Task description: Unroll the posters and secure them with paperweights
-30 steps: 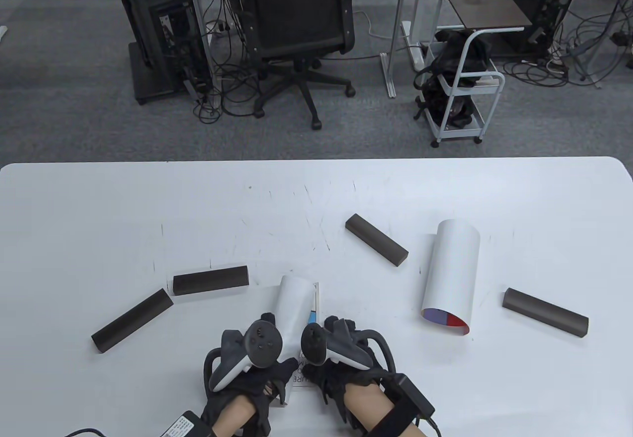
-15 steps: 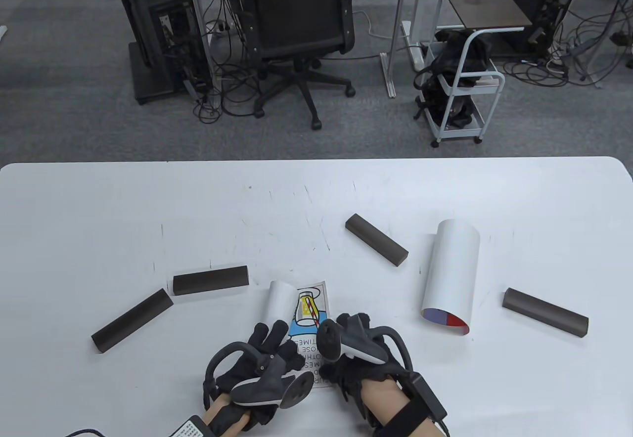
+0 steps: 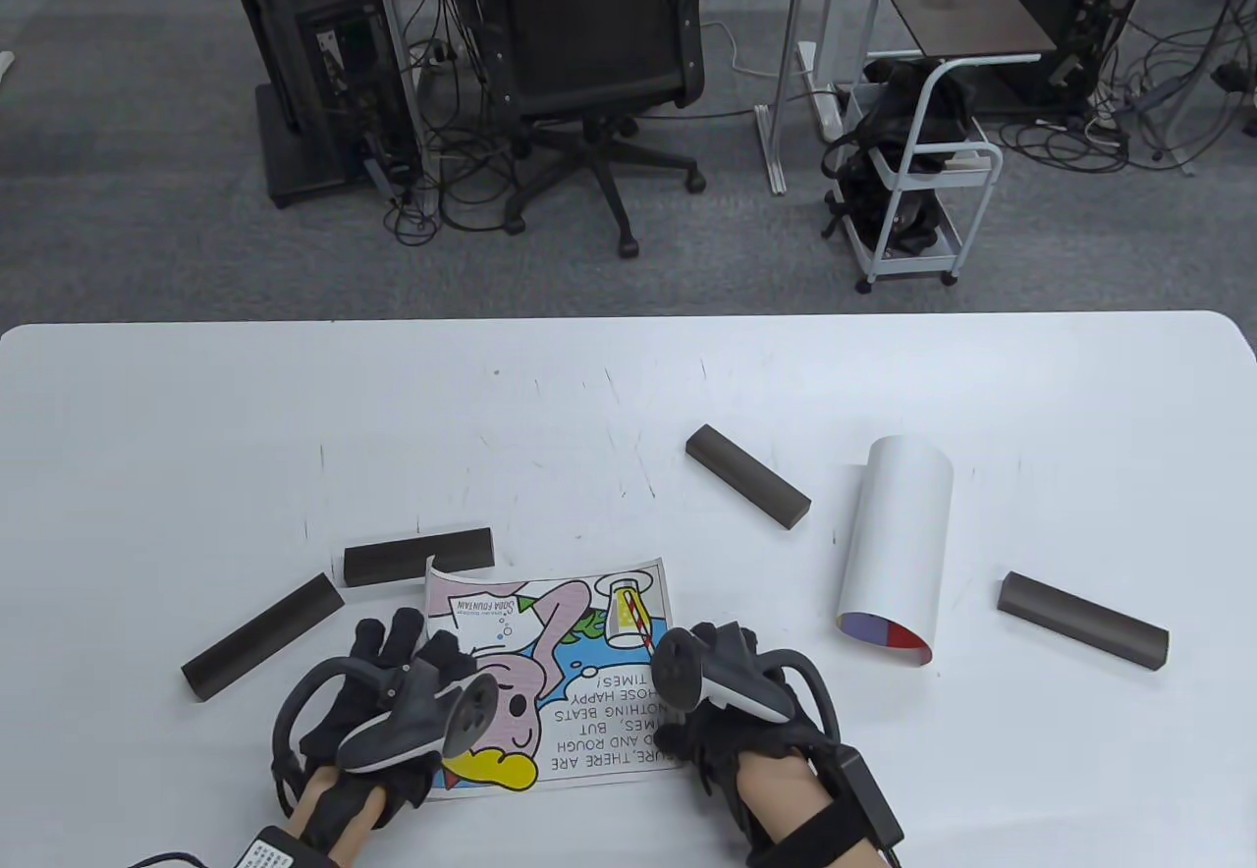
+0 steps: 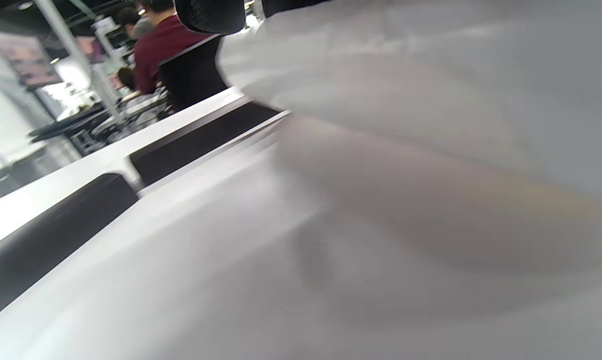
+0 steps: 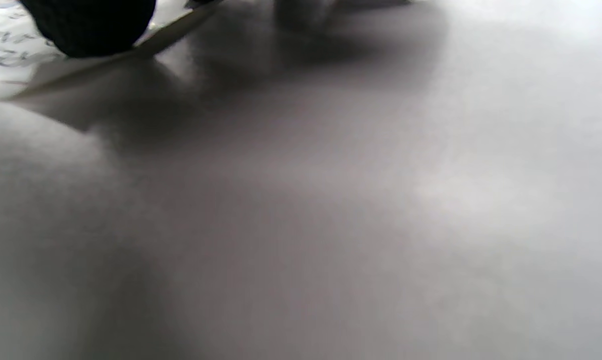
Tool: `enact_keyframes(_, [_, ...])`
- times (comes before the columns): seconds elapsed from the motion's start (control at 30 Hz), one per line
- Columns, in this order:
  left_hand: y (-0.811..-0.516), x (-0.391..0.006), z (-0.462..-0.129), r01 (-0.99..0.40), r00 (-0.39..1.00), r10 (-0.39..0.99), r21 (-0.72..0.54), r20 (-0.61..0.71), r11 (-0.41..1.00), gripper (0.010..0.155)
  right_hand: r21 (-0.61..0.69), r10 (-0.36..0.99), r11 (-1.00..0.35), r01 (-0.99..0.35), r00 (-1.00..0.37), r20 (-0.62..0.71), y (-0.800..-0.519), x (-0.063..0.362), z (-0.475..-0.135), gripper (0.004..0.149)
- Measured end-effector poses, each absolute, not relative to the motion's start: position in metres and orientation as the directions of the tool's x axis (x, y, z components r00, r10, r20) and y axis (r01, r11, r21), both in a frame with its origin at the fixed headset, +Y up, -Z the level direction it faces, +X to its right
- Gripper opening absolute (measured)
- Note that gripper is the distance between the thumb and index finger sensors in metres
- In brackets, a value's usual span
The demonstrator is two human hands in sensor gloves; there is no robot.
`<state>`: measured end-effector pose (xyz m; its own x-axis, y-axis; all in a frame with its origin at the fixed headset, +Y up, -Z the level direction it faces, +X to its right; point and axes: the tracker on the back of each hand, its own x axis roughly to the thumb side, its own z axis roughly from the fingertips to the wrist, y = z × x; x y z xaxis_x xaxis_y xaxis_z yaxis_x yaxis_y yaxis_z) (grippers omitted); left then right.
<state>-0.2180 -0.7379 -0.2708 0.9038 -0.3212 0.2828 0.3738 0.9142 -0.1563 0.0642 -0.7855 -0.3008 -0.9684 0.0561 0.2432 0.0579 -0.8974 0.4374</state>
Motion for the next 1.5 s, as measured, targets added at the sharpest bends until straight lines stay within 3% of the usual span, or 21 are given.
enact_keyframes(0.33, [-0.766, -0.263, -0.282, 0.339, 0.939, -0.294, -0.348, 0.177, 0.874, 0.062, 0.434, 0.049, -0.899, 0.057, -0.972, 0.23, -0.785, 0.063, -0.3, 0.074])
enact_keyframes(0.57, [-0.745, -0.278, -0.294, 0.237, 0.971, -0.215, -0.283, 0.106, 0.93, 0.062, 0.435, 0.046, -0.899, 0.06, -0.972, 0.23, -0.785, 0.063, -0.299, 0.074])
enact_keyframes(0.73, [-0.729, -0.308, -0.314, 0.126, 0.982, -0.149, -0.182, -0.117, 0.975, 0.072, 0.437, 0.046, -0.898, 0.061, -0.972, 0.23, -0.785, 0.063, -0.299, 0.074])
enact_keyframes(0.83, [-0.742, -0.33, -0.33, 0.159, 0.942, -0.236, -0.303, -0.238, 0.94, 0.081, 0.437, 0.047, -0.897, 0.06, -0.972, 0.23, -0.785, 0.063, -0.299, 0.074])
enact_keyframes(0.9, [-0.758, -0.345, -0.339, 0.16, 0.91, -0.312, -0.461, -0.274, 0.873, 0.088, 0.438, 0.048, -0.897, 0.058, -0.972, 0.228, -0.785, 0.063, -0.299, 0.074])
enact_keyframes(1.0, [-0.769, -0.36, -0.347, 0.125, 0.894, -0.322, -0.518, -0.311, 0.846, 0.082, 0.438, 0.049, -0.897, 0.057, -0.972, 0.228, -0.785, 0.063, -0.299, 0.074])
enact_keyframes(1.07, [-0.771, -0.365, -0.35, 0.066, 0.899, -0.264, -0.488, -0.349, 0.87, 0.075, 0.438, 0.049, -0.897, 0.057, -0.972, 0.228, -0.785, 0.063, -0.299, 0.074])
enact_keyframes(1.13, [-0.771, -0.367, -0.352, 0.105, 0.892, -0.292, -0.468, -0.346, 0.877, 0.068, 0.438, 0.049, -0.897, 0.057, -0.972, 0.228, -0.785, 0.063, -0.299, 0.074])
enact_keyframes(1.4, [-0.765, -0.375, -0.346, 0.023, 0.883, -0.211, -0.411, -0.419, 0.911, 0.068, 0.438, 0.05, -0.897, 0.057, -0.972, 0.228, -0.785, 0.063, -0.299, 0.073])
enact_keyframes(1.5, [-0.75, -0.371, -0.331, -0.081, 0.885, -0.071, -0.303, -0.46, 0.95, 0.068, 0.437, 0.045, -0.897, 0.062, -0.972, 0.231, -0.785, 0.063, -0.299, 0.074])
